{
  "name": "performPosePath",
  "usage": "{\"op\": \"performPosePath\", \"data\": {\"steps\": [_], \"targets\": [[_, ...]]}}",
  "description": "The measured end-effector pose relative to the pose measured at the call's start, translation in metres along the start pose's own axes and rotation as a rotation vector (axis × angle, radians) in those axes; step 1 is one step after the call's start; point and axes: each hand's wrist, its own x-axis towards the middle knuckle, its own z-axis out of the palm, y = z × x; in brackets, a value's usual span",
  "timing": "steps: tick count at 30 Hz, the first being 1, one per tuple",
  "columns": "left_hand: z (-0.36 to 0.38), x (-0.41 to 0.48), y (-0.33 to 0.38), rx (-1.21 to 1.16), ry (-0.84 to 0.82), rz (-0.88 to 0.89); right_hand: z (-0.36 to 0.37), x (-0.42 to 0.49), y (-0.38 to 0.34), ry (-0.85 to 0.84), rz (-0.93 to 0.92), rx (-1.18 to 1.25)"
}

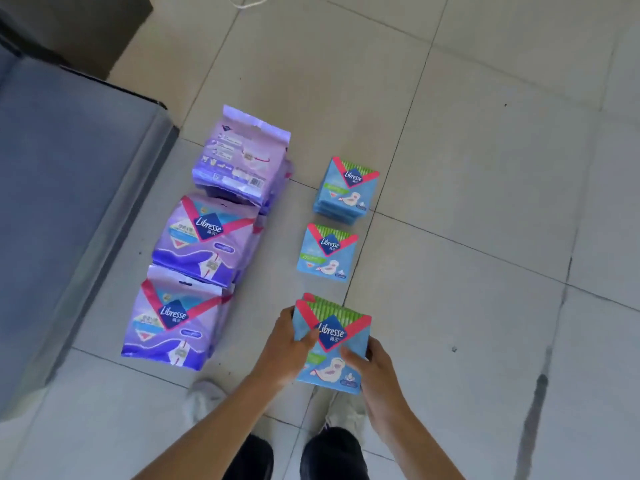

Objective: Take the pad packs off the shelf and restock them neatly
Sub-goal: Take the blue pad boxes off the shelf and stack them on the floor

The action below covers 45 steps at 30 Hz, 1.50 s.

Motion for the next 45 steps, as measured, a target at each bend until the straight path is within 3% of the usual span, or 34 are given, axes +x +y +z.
{"op": "performPosePath", "data": {"steps": [5, 12, 26, 35, 45], "targets": [[-0.003, 0.073, -0.067, 0.095, 0.039, -0.07, 0.018, 0.086, 0.065, 0.036, 0.018, -0.054], [0.001, 0.144, -0.108, 0.228, 0.068, -0.019, 0.021, 0.171, 0.11, 0.152, -0.11, -0.173], [0.005, 0.208, -0.149, 0.285, 0.1, -0.035, 0.022, 0.219, 0.125, 0.238, -0.157, -0.332], [0.003, 0.144, -0.07, 0.557, 0.185, -0.029, 0.018, 0.168, 0.078, 0.249, -0.182, -0.834], [-0.102, -0.007, 0.096, 0.776, 0.238, 0.242, 0.076, -0.004, -0.115, 0.064, -0.624, -1.405]]}}
